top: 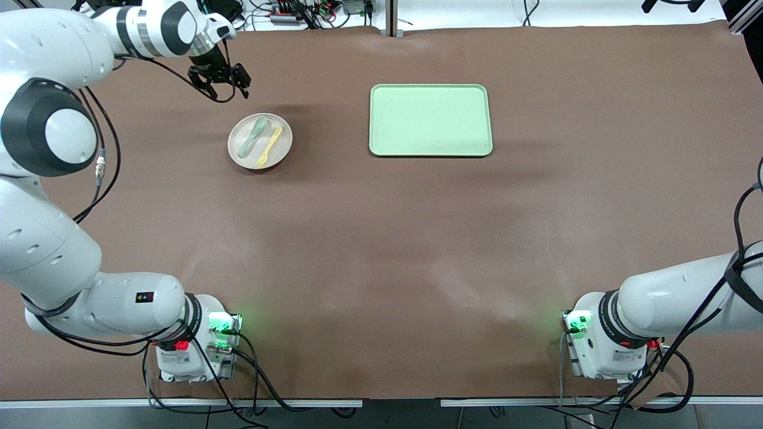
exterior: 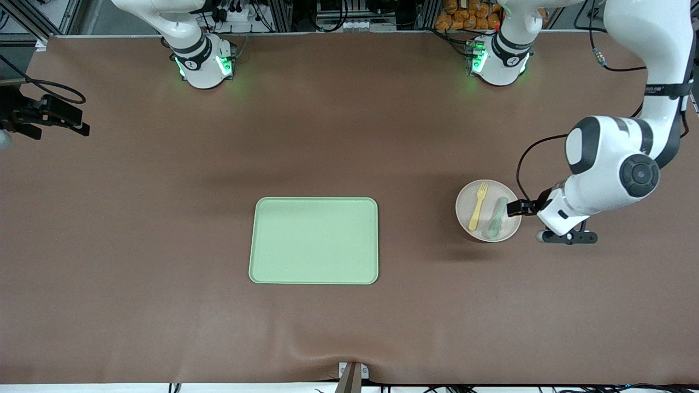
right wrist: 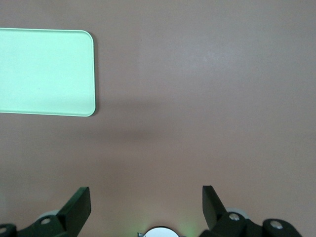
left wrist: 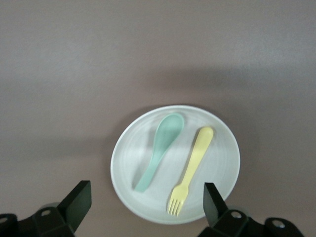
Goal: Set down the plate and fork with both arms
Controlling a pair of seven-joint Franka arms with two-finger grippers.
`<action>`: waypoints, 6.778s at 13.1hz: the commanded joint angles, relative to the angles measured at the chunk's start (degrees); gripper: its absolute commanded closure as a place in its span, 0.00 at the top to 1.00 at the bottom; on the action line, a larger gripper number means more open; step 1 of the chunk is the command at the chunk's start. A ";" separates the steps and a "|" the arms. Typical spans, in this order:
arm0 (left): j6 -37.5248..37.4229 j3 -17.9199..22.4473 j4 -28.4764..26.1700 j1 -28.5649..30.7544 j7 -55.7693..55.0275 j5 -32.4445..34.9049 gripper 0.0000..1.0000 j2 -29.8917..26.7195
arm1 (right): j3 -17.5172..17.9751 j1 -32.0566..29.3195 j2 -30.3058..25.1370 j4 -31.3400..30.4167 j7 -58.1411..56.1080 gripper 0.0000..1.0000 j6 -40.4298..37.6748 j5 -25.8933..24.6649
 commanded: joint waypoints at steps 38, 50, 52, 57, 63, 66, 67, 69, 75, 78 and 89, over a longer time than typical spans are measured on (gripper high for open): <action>7.86 -0.25 1.66 5.51 35.31 -0.46 0.30 14.12 | -0.26 -0.13 -0.15 0.04 0.01 1.00 -0.95 -0.31; 7.33 -0.51 2.63 5.34 36.28 -0.99 0.09 14.56 | -0.26 -0.40 -0.14 0.13 0.01 1.00 -0.87 -0.22; 7.33 -0.51 3.50 4.99 36.19 -0.99 0.02 14.73 | -0.26 -0.23 -0.14 0.13 0.01 1.00 -0.87 -0.22; 4.44 -2.88 5.17 4.99 36.02 -5.82 0.00 14.56 | -0.26 -0.23 -0.14 0.05 0.09 1.00 -0.95 -0.22; 1.62 -5.52 10.62 2.98 31.03 -10.03 0.00 14.73 | -0.26 -0.14 -0.14 0.13 0.09 1.00 -0.95 -0.22; 1.27 -5.61 13.52 -1.50 22.42 -10.83 0.00 15.35 | -0.26 -0.49 -0.14 0.13 -0.08 1.00 -0.87 -0.22; 1.18 -5.61 14.92 -3.00 19.26 -11.62 0.00 15.78 | -0.26 -0.40 -0.14 0.13 -0.17 1.00 -0.87 -0.31; 1.18 -5.61 18.69 -5.98 12.59 -13.11 0.00 17.97 | -0.26 -0.49 -0.14 0.13 -0.26 1.00 -0.78 -0.22; 1.18 -5.44 28.10 -14.69 -5.89 -13.30 0.00 23.86 | -0.26 -0.31 0.38 0.22 -0.35 1.00 -0.78 -0.22; 1.27 -5.08 33.81 -18.29 -11.95 -13.30 0.00 27.81 | -0.26 -0.57 0.47 0.22 -0.26 1.00 -0.78 -0.13; 8.74 -2.71 38.23 -27.62 -20.50 -13.30 0.00 34.95 | -0.35 -0.66 4.24 0.13 0.01 1.00 -0.95 -0.66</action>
